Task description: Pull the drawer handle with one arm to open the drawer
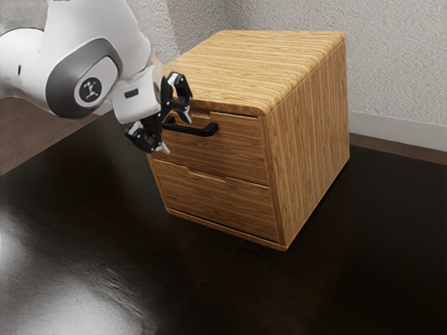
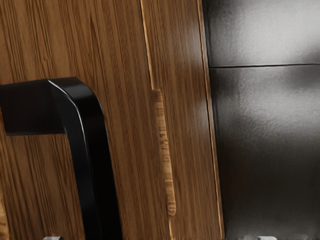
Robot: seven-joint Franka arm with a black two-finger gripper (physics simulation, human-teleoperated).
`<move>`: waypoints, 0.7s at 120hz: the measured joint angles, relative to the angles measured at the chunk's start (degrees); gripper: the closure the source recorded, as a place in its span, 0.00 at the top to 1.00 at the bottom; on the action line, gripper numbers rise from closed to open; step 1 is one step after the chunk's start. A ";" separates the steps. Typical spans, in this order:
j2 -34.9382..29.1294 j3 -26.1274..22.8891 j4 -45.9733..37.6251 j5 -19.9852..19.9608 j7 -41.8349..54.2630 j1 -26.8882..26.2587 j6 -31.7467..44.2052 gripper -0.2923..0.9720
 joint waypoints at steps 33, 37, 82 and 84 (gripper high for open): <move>-0.12 1.83 -2.29 -0.11 -0.27 0.59 3.30 0.52; -0.08 1.85 -2.70 -0.12 -0.30 0.53 3.60 0.51; -0.64 1.85 -4.59 -0.20 -0.52 0.50 5.77 0.47; -0.73 1.85 -4.72 -0.19 -0.53 0.49 5.80 0.46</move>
